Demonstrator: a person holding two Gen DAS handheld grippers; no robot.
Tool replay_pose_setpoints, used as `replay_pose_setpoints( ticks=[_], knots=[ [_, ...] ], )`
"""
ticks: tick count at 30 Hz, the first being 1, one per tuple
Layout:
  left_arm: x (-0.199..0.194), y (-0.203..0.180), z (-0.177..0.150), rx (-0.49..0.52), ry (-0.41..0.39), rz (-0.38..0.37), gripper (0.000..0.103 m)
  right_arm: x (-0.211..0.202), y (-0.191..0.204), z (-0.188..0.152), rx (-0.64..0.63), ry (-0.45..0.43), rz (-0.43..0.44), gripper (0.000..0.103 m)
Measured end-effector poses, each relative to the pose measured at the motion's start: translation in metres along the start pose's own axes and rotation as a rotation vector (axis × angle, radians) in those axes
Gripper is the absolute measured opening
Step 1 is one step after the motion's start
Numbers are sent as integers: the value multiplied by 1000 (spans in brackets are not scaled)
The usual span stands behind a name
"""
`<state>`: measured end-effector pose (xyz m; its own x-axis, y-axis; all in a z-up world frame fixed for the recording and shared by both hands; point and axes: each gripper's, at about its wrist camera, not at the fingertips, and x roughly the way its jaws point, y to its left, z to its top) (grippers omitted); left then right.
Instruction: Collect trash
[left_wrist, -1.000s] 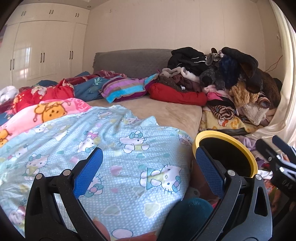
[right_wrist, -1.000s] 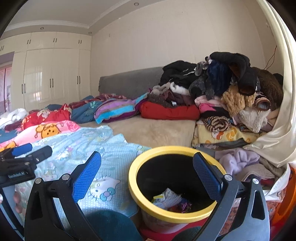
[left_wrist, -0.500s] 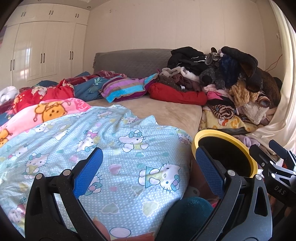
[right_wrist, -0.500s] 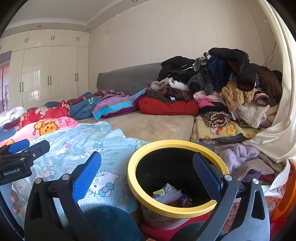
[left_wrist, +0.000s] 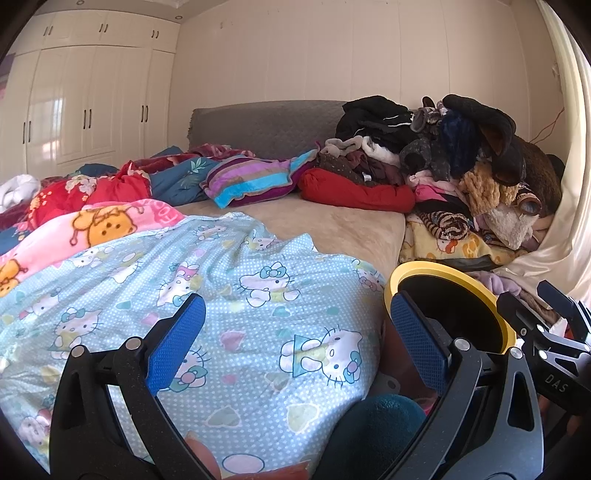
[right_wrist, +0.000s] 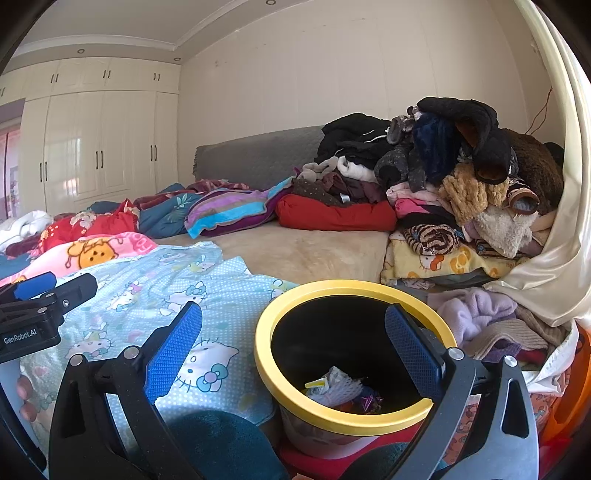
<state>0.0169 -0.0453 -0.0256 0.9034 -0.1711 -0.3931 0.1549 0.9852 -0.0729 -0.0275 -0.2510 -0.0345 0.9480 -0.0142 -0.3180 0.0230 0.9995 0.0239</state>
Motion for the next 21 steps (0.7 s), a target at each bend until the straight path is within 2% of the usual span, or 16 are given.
replay_pose_setpoints(
  ticks=[21],
  knots=[
    [0,-1,0,0,-3,1,92,0,-3,0,3,2,-3,97]
  ],
)
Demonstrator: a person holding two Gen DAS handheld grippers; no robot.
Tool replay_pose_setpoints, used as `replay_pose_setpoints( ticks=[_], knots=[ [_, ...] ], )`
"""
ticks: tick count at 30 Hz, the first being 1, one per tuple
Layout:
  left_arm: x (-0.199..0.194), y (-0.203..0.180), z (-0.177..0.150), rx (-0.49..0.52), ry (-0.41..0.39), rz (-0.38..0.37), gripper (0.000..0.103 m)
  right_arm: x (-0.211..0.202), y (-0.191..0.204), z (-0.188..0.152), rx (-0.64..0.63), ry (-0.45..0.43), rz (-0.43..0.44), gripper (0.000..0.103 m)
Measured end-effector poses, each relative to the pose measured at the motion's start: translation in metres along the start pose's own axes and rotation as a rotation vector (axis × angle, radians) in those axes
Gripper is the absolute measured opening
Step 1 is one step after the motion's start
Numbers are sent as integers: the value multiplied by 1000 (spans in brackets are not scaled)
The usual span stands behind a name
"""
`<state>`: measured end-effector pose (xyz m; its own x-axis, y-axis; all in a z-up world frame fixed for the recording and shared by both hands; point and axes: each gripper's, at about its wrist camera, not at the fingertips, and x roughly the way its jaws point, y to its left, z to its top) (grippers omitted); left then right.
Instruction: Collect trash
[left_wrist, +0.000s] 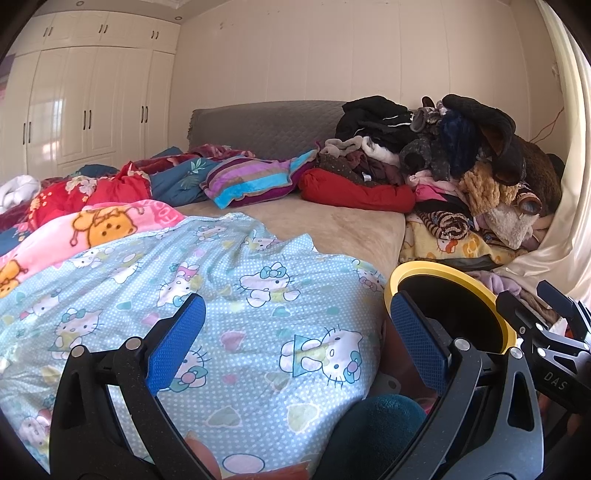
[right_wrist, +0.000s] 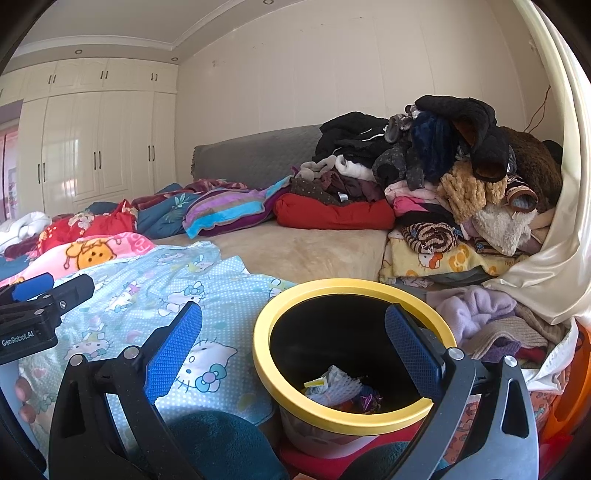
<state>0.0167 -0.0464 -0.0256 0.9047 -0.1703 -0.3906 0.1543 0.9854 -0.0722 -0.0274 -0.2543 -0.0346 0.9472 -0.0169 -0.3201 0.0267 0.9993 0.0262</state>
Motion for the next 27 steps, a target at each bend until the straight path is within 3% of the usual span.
replay_pose_setpoints(
  ticks=[15,20,23,27],
  knots=[
    [0,0,-1,-1,4,2,92,0,-3,0,2,3,-1,97],
    [4,12,-1,-34,41,24,92,0,-5,-1,3,2,1,97],
    [4,25,0,-57,52,57,92,3,-1,2,5,2,29,97],
    [-1,63,3,-136,75,111,92,21,39,19,0,14,146,97]
  ],
)
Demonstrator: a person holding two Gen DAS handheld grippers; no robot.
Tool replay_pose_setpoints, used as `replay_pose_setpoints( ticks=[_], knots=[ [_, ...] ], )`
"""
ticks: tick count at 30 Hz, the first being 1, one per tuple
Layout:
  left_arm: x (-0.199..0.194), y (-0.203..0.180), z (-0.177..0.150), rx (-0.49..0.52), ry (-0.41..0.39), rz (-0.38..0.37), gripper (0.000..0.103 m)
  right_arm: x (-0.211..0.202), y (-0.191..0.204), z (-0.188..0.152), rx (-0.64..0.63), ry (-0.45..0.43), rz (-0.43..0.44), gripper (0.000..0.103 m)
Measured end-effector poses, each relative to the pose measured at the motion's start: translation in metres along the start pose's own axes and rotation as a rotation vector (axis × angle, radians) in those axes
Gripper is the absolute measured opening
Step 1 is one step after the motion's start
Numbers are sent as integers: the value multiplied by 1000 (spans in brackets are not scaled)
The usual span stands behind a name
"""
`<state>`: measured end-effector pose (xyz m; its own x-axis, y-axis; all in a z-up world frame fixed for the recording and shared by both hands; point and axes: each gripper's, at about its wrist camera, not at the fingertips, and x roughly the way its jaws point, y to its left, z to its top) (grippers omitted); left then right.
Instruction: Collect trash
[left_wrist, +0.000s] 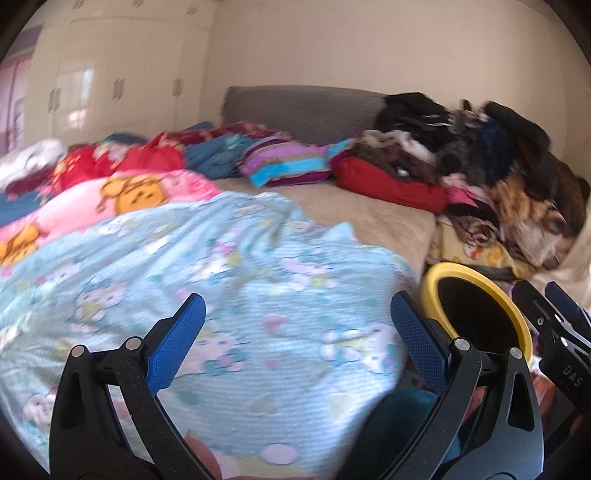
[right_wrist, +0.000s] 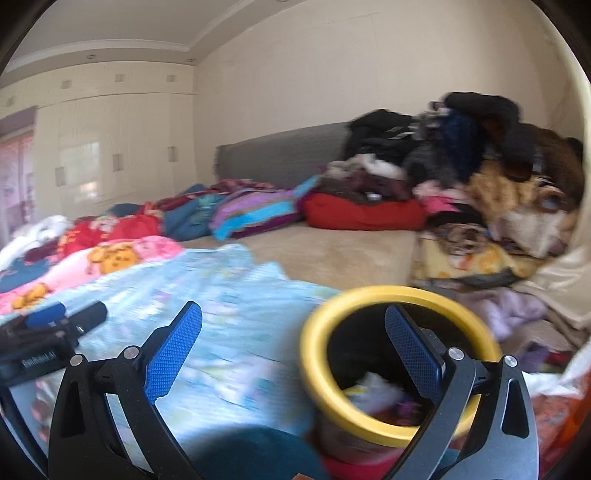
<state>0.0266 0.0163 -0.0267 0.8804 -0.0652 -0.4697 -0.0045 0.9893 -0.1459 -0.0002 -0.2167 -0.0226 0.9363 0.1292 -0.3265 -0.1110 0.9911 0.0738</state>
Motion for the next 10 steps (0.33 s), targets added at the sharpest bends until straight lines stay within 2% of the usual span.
replay_pose_setpoints(
  ticks=[1,3,5,7,8,10],
  knots=[
    [-2,12,2,-19,1,24,92,8,16,4,-14,11,45,97],
    [-3,54,6,-73,10,119,92,29,58,7,-61,66,156,97],
    [-6,101,7,-117,17,266,92,49,103,5,-93,157,293,97],
    [-8,156,6,-178,45,415,92,76,161,-6,-156,298,425,97],
    [-7,196,3,-225,74,508,92,88,185,-14,-177,359,489,97],
    [-3,241,-5,-271,117,608,92,115,246,-36,-216,513,618,97]
  ],
)
